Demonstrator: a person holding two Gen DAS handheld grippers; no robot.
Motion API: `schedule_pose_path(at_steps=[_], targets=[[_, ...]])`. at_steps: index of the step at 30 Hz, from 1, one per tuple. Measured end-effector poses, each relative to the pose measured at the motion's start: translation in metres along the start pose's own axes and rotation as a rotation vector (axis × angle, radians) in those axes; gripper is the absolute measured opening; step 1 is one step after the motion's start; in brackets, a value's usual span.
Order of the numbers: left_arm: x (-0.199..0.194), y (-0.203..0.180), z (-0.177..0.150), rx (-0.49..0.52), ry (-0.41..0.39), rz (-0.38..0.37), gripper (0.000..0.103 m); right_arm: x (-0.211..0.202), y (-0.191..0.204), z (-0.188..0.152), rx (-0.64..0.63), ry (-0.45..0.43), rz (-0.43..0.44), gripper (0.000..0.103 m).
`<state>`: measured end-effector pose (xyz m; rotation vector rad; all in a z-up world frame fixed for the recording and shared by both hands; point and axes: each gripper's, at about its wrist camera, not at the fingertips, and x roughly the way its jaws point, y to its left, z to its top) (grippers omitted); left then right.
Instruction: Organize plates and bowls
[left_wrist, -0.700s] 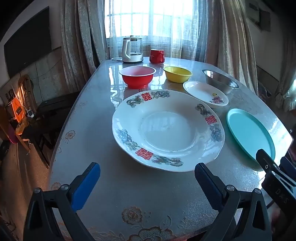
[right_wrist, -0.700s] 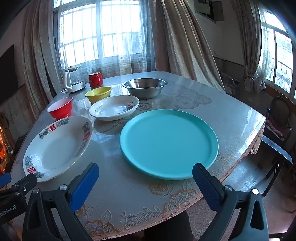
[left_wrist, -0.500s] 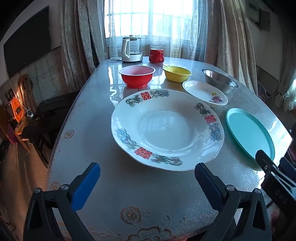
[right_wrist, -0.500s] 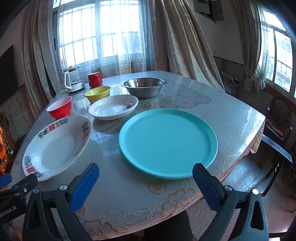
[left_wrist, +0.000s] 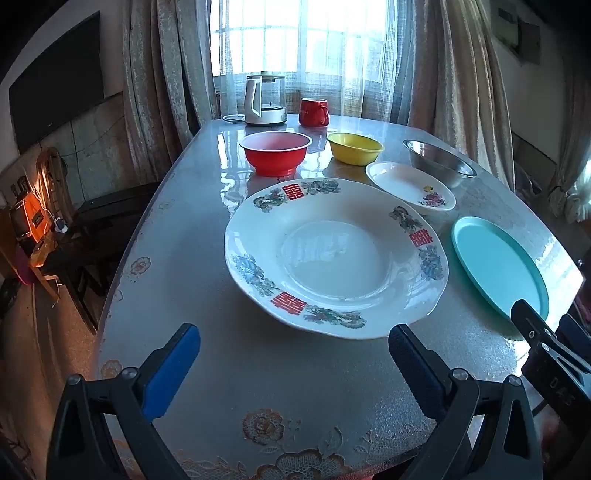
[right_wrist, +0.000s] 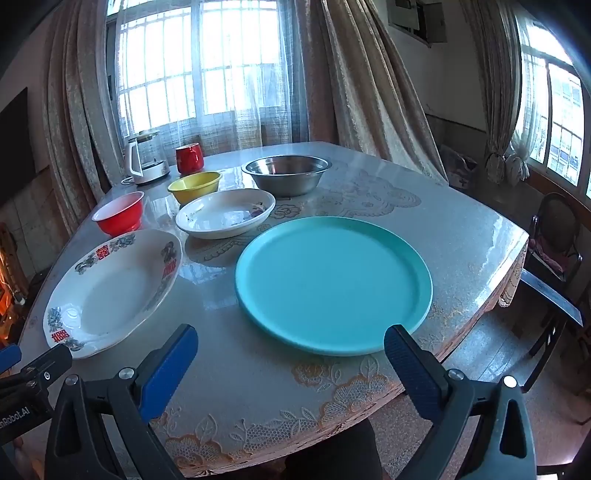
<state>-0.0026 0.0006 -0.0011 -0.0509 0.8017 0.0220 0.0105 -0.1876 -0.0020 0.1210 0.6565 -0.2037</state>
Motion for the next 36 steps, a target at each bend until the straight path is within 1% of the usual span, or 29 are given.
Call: schedule_pose_path(at_steps=[9,20,36], targets=[[-0.0023,-0.0013,-0.0004,0.008,-0.004,-0.007,0.103,0.0011,0.0003,-0.0013,0.002,0.008,0.008,0.103],[-0.0043,-0.0053,0.0025,0.023,-0.01,-0.017,0.103,-0.0004,0.0046,0.0002,-0.031,-0.004,0.004,0.103],[-0.0027,-0.0031,0.0007,0.014,-0.007,-0.016,0.103,0.0005,0.0059,-0.0008,-0.038,-0.004,0.006,0.103]])
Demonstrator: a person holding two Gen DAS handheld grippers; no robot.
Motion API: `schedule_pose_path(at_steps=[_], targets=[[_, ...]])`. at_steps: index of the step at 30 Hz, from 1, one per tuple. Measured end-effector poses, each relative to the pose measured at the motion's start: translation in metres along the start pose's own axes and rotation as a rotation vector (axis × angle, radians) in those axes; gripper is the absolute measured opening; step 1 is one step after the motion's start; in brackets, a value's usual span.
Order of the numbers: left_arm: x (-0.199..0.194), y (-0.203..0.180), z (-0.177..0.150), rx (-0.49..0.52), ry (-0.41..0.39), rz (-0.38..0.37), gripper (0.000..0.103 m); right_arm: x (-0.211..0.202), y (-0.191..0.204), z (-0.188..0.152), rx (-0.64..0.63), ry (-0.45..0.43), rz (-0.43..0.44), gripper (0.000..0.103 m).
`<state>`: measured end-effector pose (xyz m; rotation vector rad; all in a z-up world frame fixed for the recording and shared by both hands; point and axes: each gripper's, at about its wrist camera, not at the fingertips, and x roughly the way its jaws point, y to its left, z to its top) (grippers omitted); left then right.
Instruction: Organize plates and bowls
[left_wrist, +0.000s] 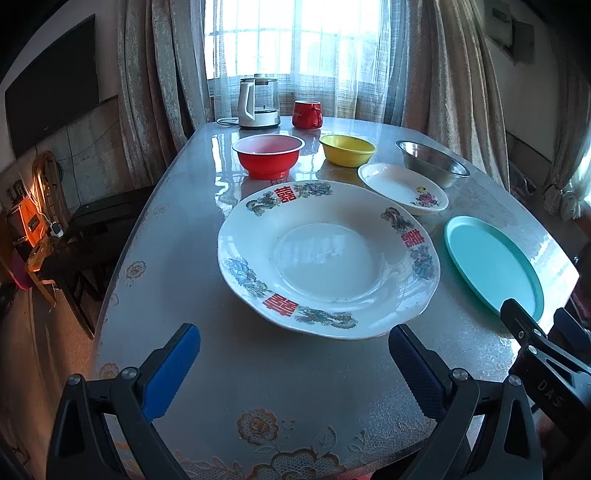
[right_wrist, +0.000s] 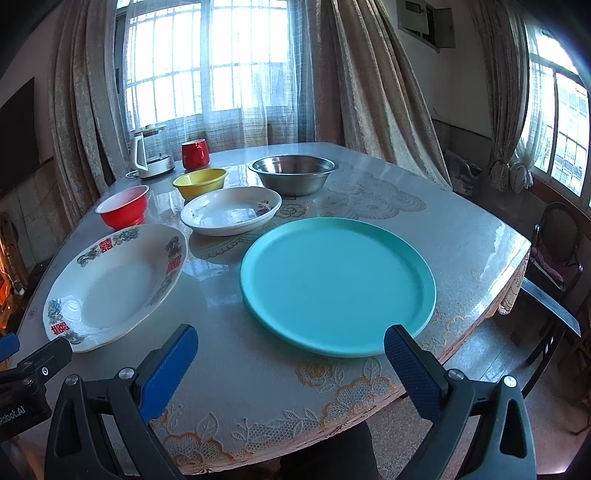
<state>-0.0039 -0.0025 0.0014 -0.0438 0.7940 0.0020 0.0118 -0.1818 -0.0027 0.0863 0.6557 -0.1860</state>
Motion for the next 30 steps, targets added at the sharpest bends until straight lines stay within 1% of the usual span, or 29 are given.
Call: schedule_pose_path(at_steps=[16,30], targets=[[-0.0003,-0.0006,-0.0017,0.0,0.0,0.001,0.103,0.0046,-0.0001,-0.0033,-0.002,0.022,0.004,0.103],[0.0012,-0.0003,-0.0041,0.006,0.016,0.002,0.103,0.0059,-0.0002,-0.0052,-0.014,0.029,0.004,0.103]])
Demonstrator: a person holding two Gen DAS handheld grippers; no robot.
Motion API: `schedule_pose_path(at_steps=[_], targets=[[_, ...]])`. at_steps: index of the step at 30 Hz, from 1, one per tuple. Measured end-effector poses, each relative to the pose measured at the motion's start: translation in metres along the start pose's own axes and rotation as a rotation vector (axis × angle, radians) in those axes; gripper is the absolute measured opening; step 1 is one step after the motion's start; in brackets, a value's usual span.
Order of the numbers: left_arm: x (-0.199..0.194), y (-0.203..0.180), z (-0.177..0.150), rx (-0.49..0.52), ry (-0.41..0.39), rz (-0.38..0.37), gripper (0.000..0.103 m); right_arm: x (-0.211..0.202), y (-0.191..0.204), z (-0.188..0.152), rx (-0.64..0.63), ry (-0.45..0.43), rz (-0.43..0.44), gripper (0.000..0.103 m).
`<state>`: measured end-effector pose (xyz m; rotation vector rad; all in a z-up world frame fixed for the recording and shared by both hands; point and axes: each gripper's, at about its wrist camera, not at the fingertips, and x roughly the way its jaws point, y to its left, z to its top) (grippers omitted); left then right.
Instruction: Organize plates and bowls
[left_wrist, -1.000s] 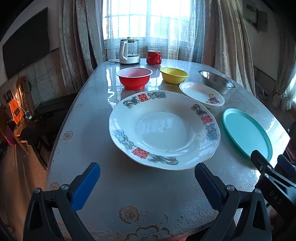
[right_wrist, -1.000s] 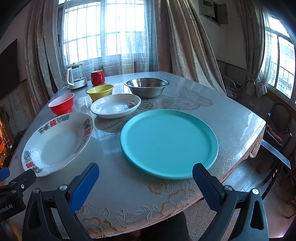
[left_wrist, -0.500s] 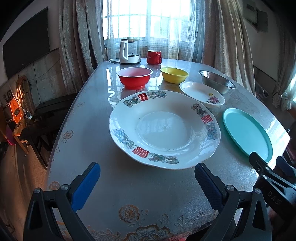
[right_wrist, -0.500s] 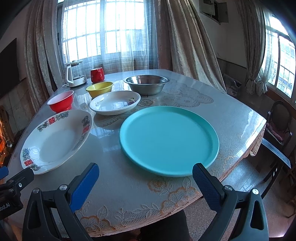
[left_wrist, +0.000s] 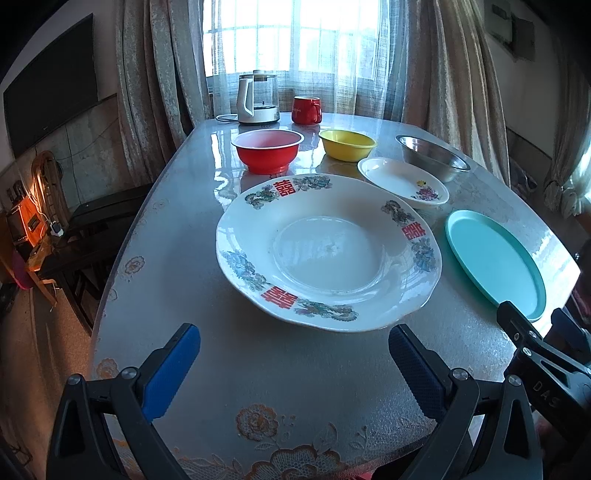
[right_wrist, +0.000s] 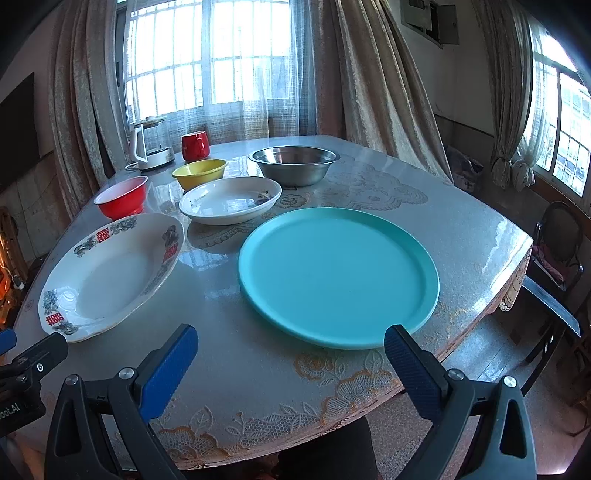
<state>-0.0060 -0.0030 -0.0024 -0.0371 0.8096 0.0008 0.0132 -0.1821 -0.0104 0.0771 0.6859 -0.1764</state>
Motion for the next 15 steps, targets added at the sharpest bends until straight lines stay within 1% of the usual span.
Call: schedule_pose_path(at_steps=[8,11,13,15], targets=[[0.0025,0.0005,-0.0011,0.001,0.012,-0.004,0.103,0.0016,-0.0031,-0.0004,0.009,0.006,0.016,0.103],[0.0031,0.0005,-0.0006,0.001,0.026,-0.028,0.103,0.0,-0.0025,0.0012,0.002,-0.006,0.023,0.103],[-0.0003,0.0008,-0.0013,0.0,0.024,-0.062,0.103,-0.0026,-0.0024,0.0027,-0.001,-0.035,0.05,0.103],[-0.0065,0.0025,-0.0012,-0.009,-0.002,-0.082,0.103,-0.0073,-0.0023,0.005,-0.002,-0.072,0.102,0.103]])
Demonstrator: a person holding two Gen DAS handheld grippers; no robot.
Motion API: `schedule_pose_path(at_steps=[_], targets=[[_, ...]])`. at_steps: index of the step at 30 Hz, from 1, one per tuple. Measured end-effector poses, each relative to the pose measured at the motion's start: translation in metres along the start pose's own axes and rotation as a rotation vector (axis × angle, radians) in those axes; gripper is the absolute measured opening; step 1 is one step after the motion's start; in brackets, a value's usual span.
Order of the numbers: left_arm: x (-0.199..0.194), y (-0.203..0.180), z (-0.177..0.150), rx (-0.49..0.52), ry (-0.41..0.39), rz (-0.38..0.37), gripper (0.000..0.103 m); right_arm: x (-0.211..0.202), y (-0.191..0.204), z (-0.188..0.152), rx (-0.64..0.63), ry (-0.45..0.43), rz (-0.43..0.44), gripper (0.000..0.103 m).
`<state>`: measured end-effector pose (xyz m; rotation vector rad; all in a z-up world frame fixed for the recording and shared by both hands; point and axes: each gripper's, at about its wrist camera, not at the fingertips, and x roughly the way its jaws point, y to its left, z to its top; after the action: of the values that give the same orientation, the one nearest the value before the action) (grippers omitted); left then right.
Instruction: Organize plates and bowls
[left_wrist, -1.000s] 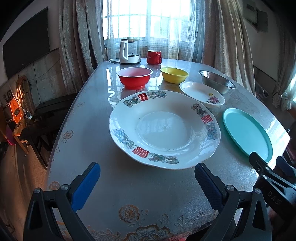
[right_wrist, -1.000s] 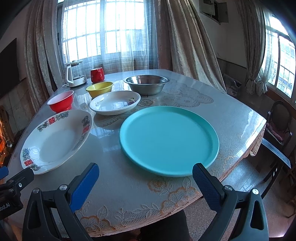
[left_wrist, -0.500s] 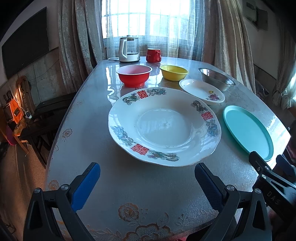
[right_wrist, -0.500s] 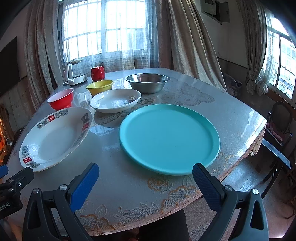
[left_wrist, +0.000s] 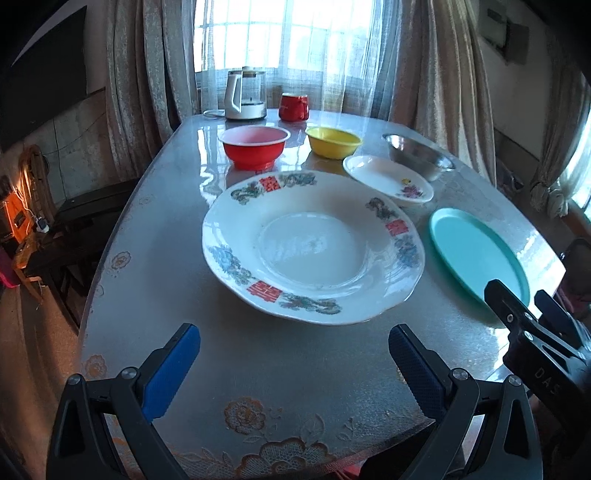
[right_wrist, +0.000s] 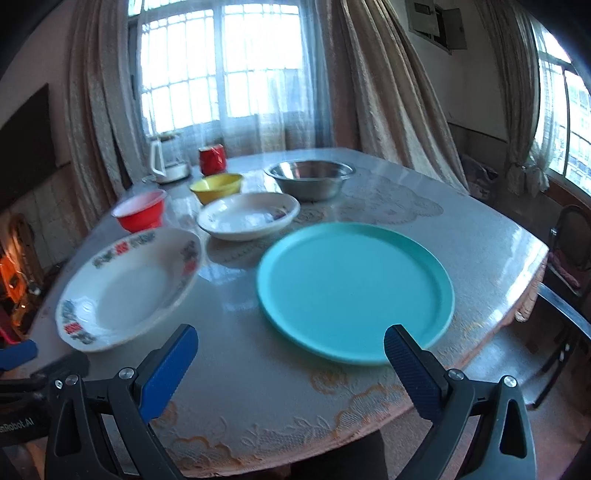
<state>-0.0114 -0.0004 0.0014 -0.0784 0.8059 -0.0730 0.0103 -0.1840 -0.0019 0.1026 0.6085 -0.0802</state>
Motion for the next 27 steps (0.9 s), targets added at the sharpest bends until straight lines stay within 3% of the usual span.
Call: schedule_pose_path(at_steps=[5,9,11,18,21,24,27], targets=[[-0.012,0.009,0.002,-0.059,-0.056,-0.07,0.103,-0.003,-0.006,0.008,0.041,-0.075,0.079,0.103],[-0.01,0.022,-0.003,-0.141,-0.052,-0.211,0.103,0.002,-0.003,0.008,0.007,-0.047,0.081,0.103],[-0.007,0.025,-0.004,-0.167,-0.042,-0.232,0.103,0.005,-0.001,0.008,-0.007,-0.04,0.089,0.103],[-0.01,0.038,0.001,-0.207,-0.095,-0.026,0.103,0.008,0.007,0.008,-0.034,-0.04,0.141,0.102],[-0.005,0.046,0.006,-0.164,-0.097,0.039,0.103,0.011,0.007,0.008,-0.03,-0.033,0.165,0.101],[0.001,0.049,0.009,-0.15,-0.076,0.049,0.103,0.016,0.005,0.008,-0.014,-0.016,0.193,0.098],[-0.001,0.041,0.011,-0.153,-0.077,-0.02,0.103,0.019,-0.004,0.01,0.004,-0.006,0.186,0.094]])
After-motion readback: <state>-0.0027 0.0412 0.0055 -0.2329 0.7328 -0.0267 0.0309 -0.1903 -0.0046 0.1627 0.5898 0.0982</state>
